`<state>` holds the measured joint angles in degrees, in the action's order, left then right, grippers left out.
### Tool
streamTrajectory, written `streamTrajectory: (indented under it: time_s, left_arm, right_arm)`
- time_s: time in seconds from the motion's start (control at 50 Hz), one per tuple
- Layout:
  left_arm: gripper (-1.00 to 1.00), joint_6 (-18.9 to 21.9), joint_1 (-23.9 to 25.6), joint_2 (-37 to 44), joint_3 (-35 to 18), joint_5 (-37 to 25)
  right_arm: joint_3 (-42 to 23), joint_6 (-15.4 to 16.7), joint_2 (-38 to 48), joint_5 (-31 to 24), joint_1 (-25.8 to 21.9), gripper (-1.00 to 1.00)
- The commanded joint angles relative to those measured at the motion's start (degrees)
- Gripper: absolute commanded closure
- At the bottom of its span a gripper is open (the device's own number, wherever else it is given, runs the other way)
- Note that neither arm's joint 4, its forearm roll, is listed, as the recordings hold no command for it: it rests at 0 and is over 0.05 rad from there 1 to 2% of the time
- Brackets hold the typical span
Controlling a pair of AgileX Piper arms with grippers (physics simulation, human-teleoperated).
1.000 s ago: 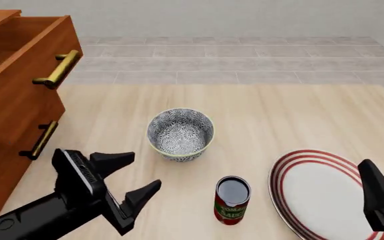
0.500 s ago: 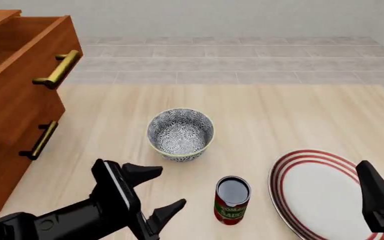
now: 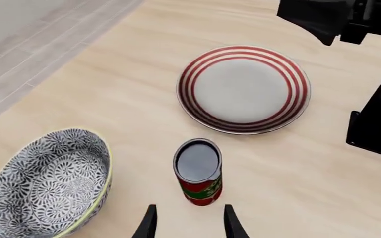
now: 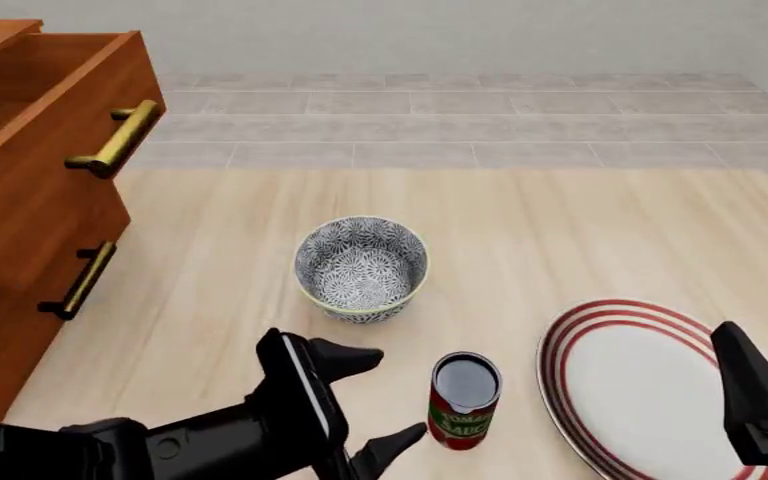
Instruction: Put the ketchup in the top drawer of the cabinet.
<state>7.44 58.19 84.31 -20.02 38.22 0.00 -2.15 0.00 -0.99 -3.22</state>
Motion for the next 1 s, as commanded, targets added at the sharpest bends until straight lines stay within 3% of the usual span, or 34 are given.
streamTrajectory:
  time_s: [0.02,0.44,1.0]
  left_arm:
    - [-1.0,0.59,2.13,3.73,-2.35,0.57]
    - [-1.0,0.15,1.9,8.46,-4.27,2.56]
    - [-1.0,1.06,2.0,11.5,-10.04,-1.09]
  right_arm:
    - [0.0,-0.22,0.0,-0.18,-0.12,-1.0]
    - [0.0,-0.38,0.0,-0.51,-0.51,-1.0]
    - [0.0,-0.74,0.0,-0.48,-0.79,-1.0]
